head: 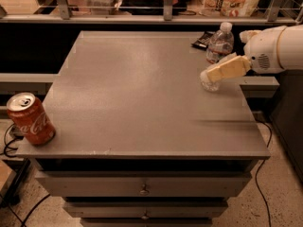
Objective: Move water bottle near coke can
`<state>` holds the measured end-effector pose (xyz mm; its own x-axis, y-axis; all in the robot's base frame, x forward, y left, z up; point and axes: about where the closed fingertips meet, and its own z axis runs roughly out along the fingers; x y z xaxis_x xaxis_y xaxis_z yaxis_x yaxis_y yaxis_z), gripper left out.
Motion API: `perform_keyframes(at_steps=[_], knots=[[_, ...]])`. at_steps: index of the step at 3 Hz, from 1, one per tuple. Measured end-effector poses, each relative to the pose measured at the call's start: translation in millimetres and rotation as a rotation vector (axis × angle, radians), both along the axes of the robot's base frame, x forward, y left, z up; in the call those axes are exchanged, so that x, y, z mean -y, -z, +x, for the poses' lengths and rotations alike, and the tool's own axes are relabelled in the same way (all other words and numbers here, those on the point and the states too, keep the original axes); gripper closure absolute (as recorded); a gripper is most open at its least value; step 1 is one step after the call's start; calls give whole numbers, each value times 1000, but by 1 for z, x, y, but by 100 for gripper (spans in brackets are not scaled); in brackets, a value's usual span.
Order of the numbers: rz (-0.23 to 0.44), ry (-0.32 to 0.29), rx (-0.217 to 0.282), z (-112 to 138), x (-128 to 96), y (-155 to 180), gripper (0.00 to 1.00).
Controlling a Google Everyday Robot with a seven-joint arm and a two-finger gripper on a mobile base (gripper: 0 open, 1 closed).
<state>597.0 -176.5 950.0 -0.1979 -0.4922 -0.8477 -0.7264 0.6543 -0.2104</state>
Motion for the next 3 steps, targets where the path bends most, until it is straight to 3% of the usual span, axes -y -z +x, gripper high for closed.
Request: perform_keyframes(at_steps=[1, 2, 3], knots=[[84, 5, -3, 21, -5, 9, 0], [137, -24, -1, 36, -16, 11, 24], [150, -42, 6, 40, -22, 9, 47]])
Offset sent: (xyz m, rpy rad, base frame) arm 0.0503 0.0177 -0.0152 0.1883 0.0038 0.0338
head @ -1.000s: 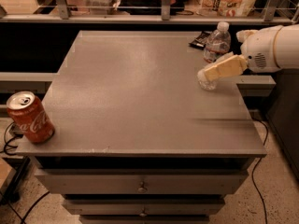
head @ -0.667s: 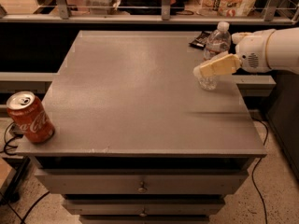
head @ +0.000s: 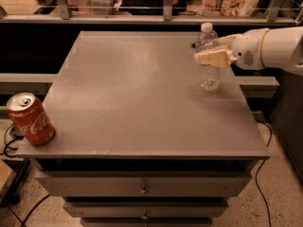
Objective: Move water bottle near coke can
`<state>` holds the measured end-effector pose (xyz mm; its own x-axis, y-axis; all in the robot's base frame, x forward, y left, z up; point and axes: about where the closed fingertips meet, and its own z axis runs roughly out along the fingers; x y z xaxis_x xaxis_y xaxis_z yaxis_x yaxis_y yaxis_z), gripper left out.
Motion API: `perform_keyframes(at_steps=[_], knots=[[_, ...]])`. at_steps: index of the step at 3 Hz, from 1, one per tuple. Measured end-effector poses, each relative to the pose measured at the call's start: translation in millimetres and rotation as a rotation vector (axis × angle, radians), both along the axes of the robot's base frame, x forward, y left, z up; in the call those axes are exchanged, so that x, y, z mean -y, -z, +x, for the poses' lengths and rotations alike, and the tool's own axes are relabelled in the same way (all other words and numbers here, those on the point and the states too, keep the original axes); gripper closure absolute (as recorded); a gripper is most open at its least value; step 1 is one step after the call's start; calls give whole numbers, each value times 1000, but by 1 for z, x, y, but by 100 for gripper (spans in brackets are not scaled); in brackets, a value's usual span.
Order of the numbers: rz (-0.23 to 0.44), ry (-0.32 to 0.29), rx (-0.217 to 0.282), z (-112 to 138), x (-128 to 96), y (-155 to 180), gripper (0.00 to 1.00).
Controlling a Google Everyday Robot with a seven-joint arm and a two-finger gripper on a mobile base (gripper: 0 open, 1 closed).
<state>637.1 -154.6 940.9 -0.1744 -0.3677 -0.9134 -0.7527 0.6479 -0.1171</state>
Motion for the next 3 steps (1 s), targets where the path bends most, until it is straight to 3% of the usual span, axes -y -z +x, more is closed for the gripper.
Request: perform_keyframes(at_steps=[1, 2, 3], knots=[[-10, -82, 25, -7, -25, -19, 70], [-19, -232, 64, -28, -72, -49, 100], [-19, -232, 64, -28, -72, -49, 100]])
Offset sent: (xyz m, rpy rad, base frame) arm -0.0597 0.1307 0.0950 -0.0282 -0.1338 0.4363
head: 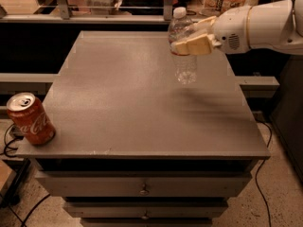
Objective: Move water bottle near coke can
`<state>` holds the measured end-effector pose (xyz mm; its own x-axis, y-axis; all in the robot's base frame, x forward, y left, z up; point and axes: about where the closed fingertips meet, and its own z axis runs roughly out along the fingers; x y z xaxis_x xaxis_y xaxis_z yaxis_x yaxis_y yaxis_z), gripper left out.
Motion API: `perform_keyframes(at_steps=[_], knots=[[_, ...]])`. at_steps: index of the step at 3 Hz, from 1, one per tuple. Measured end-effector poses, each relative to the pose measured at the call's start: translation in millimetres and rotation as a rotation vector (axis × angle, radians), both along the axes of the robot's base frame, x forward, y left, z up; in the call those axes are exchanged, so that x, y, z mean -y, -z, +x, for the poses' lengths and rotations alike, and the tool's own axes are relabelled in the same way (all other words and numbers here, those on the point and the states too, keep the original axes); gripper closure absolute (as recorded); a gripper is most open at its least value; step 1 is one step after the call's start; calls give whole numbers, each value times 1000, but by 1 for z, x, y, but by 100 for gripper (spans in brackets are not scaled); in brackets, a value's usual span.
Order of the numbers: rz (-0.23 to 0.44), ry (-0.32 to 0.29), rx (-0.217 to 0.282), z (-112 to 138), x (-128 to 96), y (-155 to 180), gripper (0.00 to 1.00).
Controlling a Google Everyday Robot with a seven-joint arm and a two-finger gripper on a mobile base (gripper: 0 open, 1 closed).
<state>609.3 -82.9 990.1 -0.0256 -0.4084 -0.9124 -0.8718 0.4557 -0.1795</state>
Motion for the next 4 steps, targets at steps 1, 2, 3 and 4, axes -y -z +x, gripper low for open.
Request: perform_keyframes(at_steps=[1, 2, 3, 4], knots=[[47, -91, -9, -16, -35, 0, 100], [168, -256, -61, -48, -96, 2, 100], [226, -358, -98, -68, -131, 2, 100], [237, -449, -124, -91, -165, 7, 100]])
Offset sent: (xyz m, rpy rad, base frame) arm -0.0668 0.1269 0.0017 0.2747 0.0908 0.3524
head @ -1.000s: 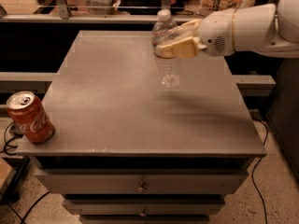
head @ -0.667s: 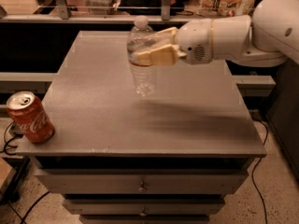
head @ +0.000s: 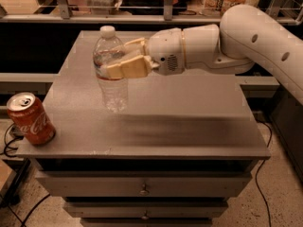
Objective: Move water bottle near coke can
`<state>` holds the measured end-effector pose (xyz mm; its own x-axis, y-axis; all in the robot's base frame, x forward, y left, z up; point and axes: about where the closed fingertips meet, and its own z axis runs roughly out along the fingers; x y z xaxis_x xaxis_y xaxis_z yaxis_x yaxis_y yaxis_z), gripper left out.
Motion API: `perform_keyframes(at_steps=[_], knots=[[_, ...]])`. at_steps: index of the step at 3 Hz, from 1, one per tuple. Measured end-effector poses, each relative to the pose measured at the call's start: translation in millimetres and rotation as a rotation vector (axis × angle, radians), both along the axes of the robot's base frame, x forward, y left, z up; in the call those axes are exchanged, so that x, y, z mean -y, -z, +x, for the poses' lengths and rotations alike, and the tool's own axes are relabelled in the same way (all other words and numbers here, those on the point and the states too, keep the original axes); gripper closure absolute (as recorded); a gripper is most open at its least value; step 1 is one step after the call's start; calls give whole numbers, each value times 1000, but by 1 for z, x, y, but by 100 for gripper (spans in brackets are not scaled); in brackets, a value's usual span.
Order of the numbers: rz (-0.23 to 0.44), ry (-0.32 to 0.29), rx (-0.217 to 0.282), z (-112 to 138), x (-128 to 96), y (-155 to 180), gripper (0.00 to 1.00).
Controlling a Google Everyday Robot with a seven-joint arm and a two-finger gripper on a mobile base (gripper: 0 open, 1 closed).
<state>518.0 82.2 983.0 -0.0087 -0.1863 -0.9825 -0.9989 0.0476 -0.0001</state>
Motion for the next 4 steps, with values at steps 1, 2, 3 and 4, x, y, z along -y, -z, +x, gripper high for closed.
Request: perform_keyframes(at_steps=[1, 2, 3, 4], knots=[[-1, -59, -6, -20, -26, 9, 100], [3, -101, -26, -34, -46, 22, 100], [6, -135, -38, -45, -63, 33, 100], [20, -165, -37, -55, -80, 39, 100]])
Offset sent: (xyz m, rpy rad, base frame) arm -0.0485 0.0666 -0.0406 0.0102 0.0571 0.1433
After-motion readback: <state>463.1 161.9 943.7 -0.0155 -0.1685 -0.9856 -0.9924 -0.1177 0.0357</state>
